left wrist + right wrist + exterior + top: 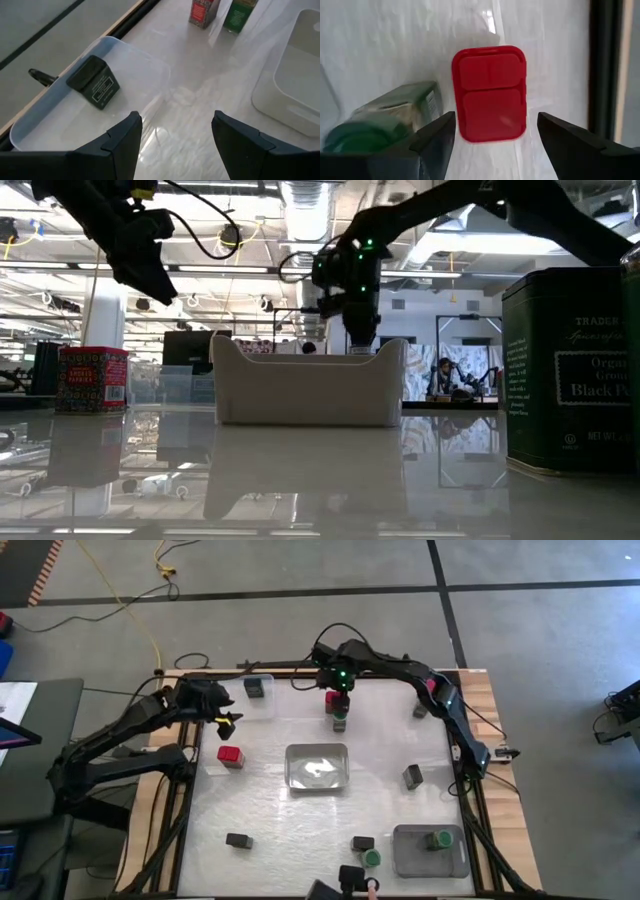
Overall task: Sort spices by type
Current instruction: Put the middle red seasoning can into the gray bin
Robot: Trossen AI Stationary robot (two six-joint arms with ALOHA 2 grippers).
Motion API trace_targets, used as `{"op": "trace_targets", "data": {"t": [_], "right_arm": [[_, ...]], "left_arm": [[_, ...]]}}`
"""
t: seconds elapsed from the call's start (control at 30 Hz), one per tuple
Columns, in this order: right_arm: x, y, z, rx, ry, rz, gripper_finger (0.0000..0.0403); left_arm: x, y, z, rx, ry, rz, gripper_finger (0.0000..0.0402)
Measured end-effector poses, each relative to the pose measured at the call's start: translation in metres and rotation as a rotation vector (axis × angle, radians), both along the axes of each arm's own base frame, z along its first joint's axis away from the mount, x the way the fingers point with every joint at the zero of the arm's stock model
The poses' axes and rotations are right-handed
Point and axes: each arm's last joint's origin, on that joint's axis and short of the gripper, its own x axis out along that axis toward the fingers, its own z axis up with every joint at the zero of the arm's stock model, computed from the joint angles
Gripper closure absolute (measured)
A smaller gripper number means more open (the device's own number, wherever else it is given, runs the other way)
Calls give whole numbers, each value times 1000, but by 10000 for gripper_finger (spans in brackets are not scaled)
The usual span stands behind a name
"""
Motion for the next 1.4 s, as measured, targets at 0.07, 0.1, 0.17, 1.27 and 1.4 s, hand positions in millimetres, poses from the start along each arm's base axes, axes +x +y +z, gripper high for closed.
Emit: {"op": "trace_targets", "data": {"t": [0.07, 0.1, 0.17, 1.27, 1.4], "right_arm": [[0, -1, -1, -2, -3, 3, 97], [1, -2, -1, -9, -12, 8, 97], [2, -2, -1, -11, -24, 10, 97], [9, -2, -7, -1, -48, -18, 279], [9, -2, -7, -3, -51, -17, 259]], "left_arm": [[0, 0, 0, 2, 1, 2, 173], [0, 0, 0, 2, 1, 2, 173], [0, 0, 0, 3, 1, 2, 173], [0, 0, 0, 18, 15, -13, 173], [-1, -1, -2, 4, 34, -13, 173]]}}
